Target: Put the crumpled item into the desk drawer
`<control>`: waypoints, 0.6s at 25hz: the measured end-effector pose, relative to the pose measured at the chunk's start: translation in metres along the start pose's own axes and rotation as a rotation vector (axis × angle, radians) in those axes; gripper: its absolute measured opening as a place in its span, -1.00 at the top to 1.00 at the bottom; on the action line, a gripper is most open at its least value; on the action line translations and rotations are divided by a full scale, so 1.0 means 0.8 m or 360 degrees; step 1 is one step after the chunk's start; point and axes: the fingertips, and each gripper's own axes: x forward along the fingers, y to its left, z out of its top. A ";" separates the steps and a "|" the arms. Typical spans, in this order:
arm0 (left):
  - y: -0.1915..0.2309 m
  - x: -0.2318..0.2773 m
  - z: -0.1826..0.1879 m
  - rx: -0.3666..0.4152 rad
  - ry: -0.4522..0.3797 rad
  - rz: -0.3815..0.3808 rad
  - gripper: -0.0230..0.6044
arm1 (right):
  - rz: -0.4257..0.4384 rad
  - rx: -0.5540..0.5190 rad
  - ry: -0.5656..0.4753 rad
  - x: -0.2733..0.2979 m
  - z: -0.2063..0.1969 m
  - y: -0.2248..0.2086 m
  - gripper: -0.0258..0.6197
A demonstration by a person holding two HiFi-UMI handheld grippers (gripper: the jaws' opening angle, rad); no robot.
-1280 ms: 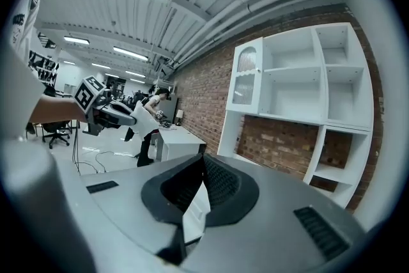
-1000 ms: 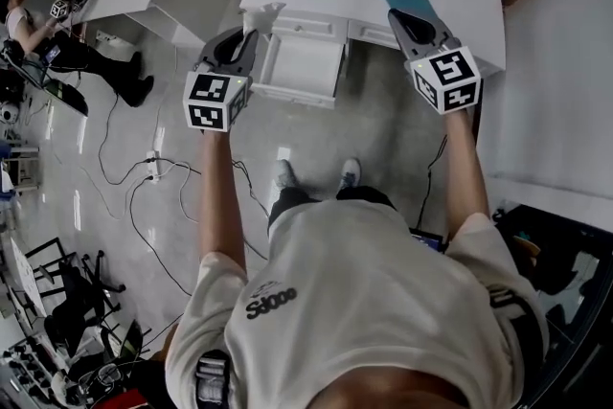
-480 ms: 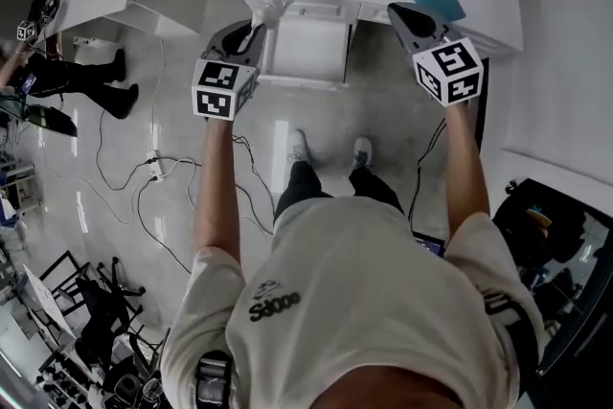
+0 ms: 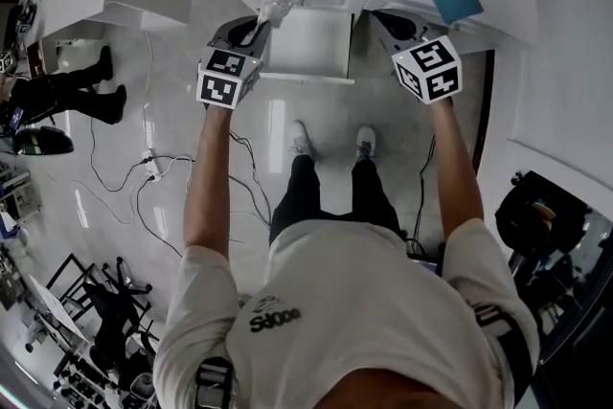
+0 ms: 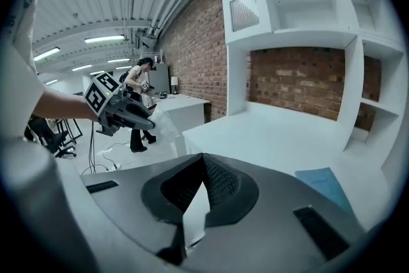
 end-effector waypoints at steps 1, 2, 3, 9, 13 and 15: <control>0.003 0.011 -0.010 0.0000 0.0024 -0.0011 0.77 | 0.0008 0.0031 0.0012 0.010 -0.012 -0.001 0.92; 0.005 0.022 -0.022 -0.0001 0.0047 -0.0023 0.77 | 0.0015 0.0058 0.0026 0.020 -0.024 -0.003 0.92; 0.007 0.034 -0.034 -0.0002 0.0071 -0.0036 0.77 | 0.0019 0.0076 0.0045 0.031 -0.038 -0.005 0.92; 0.007 0.116 -0.110 -0.0045 0.0210 -0.0113 0.77 | 0.0032 0.0062 0.0183 0.088 -0.128 -0.025 0.92; 0.002 0.170 -0.158 -0.0076 0.0288 -0.0171 0.77 | 0.0080 0.0080 0.0225 0.122 -0.177 -0.031 0.92; -0.001 0.195 -0.180 -0.0063 0.0330 -0.0192 0.77 | 0.0101 0.0146 0.0203 0.140 -0.196 -0.034 0.93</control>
